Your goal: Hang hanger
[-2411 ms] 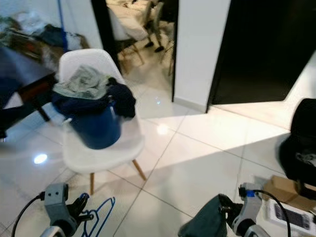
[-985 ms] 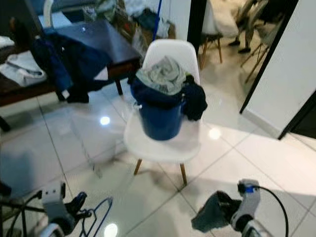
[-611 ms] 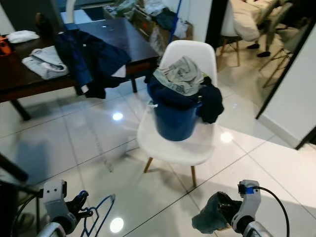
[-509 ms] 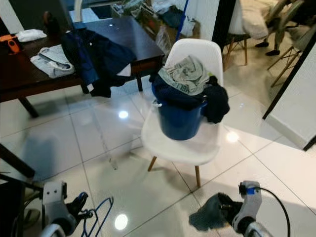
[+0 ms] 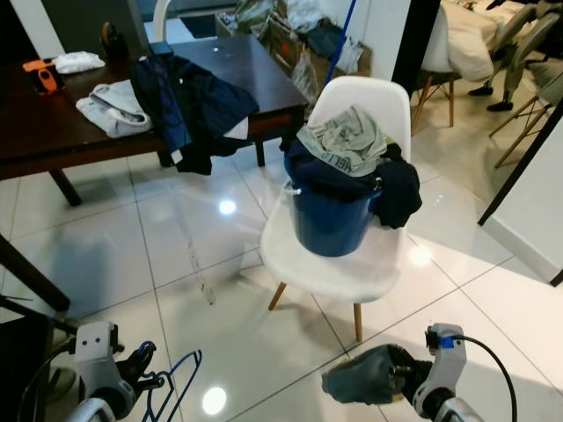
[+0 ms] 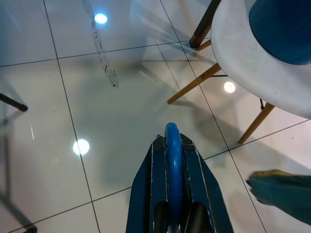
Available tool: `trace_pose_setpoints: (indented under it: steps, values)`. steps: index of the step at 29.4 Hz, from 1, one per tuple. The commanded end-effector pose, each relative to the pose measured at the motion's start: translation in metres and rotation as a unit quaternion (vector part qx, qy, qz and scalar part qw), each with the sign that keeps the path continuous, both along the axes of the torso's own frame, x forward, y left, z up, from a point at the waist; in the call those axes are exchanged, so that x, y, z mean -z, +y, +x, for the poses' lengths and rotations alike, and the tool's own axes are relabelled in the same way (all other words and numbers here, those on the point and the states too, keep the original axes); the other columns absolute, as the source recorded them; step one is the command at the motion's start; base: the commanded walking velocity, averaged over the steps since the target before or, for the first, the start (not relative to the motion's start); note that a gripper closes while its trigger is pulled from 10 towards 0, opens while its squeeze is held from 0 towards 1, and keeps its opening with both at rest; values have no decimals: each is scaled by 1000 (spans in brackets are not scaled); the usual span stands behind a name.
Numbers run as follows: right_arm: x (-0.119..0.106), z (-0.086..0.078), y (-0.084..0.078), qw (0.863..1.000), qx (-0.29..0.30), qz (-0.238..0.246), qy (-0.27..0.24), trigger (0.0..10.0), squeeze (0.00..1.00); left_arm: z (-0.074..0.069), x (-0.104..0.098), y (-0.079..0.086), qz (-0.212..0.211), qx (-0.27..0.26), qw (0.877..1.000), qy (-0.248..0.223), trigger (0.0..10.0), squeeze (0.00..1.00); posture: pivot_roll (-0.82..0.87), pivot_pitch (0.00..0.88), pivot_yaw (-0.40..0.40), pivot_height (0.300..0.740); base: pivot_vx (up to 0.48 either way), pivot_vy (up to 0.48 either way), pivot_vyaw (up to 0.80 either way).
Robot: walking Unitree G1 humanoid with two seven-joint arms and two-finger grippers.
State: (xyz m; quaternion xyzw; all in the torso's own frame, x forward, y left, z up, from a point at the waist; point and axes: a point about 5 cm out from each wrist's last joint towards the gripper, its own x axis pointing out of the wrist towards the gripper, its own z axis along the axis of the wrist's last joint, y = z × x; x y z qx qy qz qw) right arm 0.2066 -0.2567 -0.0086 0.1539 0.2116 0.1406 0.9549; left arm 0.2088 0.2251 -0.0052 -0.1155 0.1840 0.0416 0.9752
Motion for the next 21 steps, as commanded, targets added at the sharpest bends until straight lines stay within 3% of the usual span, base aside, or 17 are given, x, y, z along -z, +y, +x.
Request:
trace_pose_setpoints:
  steps: [1,3,4,8,10,12,13,15,16,18,19,21]
  values:
    - [-19,9,4,998,-35,31,-49,10000,0,-3,0,3,-1,-8,1000,-1,10000,0,32,106,-16,740,431,0,0]
    - [-54,23,8,989,-84,63,-106,10000,0,2,-7,5,1,-10,1000,-14,10000,0,23,101,-9,740,431,0,0]
    - [-54,23,8,989,-84,63,-106,10000,0,2,-7,5,1,-10,1000,-14,10000,0,23,101,-9,740,431,0,0]
    - [-119,39,25,958,-207,80,-182,10000,0,23,-35,7,11,-4,998,-69,10000,0,10,95,-3,740,337,0,0]
    - [-127,40,30,952,-228,83,-188,10000,0,27,-40,7,13,-3,997,-78,10000,0,11,93,-4,740,304,0,0]
    - [-152,36,48,923,-305,103,-212,10000,0,38,-59,4,23,5,993,-113,10000,0,26,87,-9,740,306,0,0]
    - [-152,36,48,923,-305,103,-212,10000,0,38,-59,4,23,5,993,-113,10000,0,26,87,-9,740,304,0,0]
    - [-178,29,63,886,-375,134,-237,10000,0,44,-75,2,28,9,990,-141,10000,0,37,84,-12,740,302,0,0]
    - [-178,29,63,886,-375,134,-237,10000,0,44,-75,2,28,9,990,-141,10000,0,37,84,-12,740,304,0,0]
    - [-196,25,71,862,-409,154,-257,10000,0,46,-83,1,30,10,987,-156,10000,0,39,83,-14,740,300,0,0]
    - [-196,25,71,862,-409,154,-257,10000,0,46,-83,1,30,10,987,-156,10000,0,39,83,-14,740,300,0,0]
    - [-215,28,78,846,-416,168,-286,10000,0,49,-90,0,30,8,985,-167,10000,0,44,77,-16,740,364,0,0]
